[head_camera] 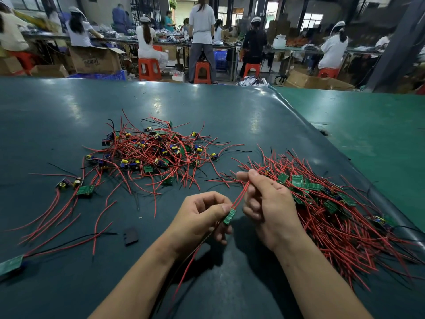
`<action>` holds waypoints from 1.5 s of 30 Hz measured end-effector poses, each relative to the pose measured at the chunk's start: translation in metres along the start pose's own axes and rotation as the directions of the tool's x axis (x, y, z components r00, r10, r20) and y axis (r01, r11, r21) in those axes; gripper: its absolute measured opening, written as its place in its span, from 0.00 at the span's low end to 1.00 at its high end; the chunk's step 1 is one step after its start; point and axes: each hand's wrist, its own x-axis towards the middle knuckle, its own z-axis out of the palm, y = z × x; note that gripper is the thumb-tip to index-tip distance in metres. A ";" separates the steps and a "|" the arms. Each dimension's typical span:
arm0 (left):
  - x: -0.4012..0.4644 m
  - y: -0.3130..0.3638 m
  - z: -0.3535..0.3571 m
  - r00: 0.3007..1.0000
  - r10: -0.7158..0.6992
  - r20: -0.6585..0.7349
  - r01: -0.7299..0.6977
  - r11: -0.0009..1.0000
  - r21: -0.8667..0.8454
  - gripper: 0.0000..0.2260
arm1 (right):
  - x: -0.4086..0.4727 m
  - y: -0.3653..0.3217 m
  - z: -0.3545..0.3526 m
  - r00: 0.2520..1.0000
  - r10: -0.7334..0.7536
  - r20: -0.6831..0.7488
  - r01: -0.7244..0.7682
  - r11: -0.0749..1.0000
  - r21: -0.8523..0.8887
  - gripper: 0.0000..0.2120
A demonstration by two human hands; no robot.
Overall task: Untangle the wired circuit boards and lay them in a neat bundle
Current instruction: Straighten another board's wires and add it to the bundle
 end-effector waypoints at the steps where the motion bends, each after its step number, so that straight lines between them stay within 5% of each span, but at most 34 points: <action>1: -0.001 0.000 0.001 1.000 0.003 0.028 -0.002 1.000 -0.006 0.01 | 0.001 0.000 0.000 1.000 -0.018 -0.017 0.018 1.000 0.010 0.14; 5: -0.001 0.001 0.001 0.994 -0.022 0.111 0.027 0.999 -0.046 0.05 | 0.005 0.003 -0.004 0.985 -0.156 -0.080 0.150 0.986 -0.070 0.14; 7: -0.001 0.002 0.000 0.991 -0.032 0.129 0.041 0.996 -0.074 0.05 | 0.006 0.005 -0.010 0.955 -0.288 -0.067 0.261 0.928 -0.267 0.14; 9: -0.001 0.003 0.000 0.987 -0.045 0.154 0.061 0.993 -0.098 0.05 | 0.006 0.007 -0.015 0.867 -0.496 0.049 0.418 0.669 -0.614 0.14; 11: -0.002 0.003 0.001 0.982 -0.052 0.182 0.075 0.990 -0.121 0.04 | 0.006 0.009 -0.016 0.781 -0.608 0.142 0.494 0.462 -0.737 0.13; 15: -0.002 0.004 0.000 0.981 -0.065 0.183 0.091 0.987 -0.136 0.08 | 0.002 0.008 -0.012 0.826 -0.545 0.142 0.472 0.533 -0.702 0.10; 21: -0.003 0.002 -0.001 0.983 -0.082 0.162 0.100 0.990 -0.102 0.06 | -0.002 0.002 -0.007 0.939 -0.339 0.055 0.318 0.799 -0.510 0.07; 30: -0.001 0.001 -0.002 0.988 -0.078 0.136 0.093 0.989 -0.112 0.05 | 0.001 -0.002 -0.009 0.959 -0.277 0.066 0.279 0.868 -0.412 0.08; 33: 0.003 0.000 -0.004 0.999 -0.028 -0.043 0.023 0.993 -0.115 0.02 | 0.002 -0.006 -0.008 0.999 -0.030 0.022 0.035 0.960 -0.277 0.15; 36: 0.005 -0.002 -0.005 0.992 0.009 -0.126 -0.015 0.999 -0.050 0.04 | -0.004 -0.003 -0.007 0.968 0.203 0.147 -0.125 0.901 -0.415 0.17; 40: 0.004 -0.002 -0.002 0.992 -0.004 -0.130 0.002 1.000 -0.011 0.05 | -0.006 0.000 -0.006 0.966 0.141 0.217 -0.041 0.912 -0.409 0.08; 45: -0.001 -0.001 0.001 0.998 -0.007 -0.055 0.002 0.996 -0.092 0.04 | 0.002 -0.007 -0.010 0.998 0.001 0.057 0.013 0.966 -0.258 0.11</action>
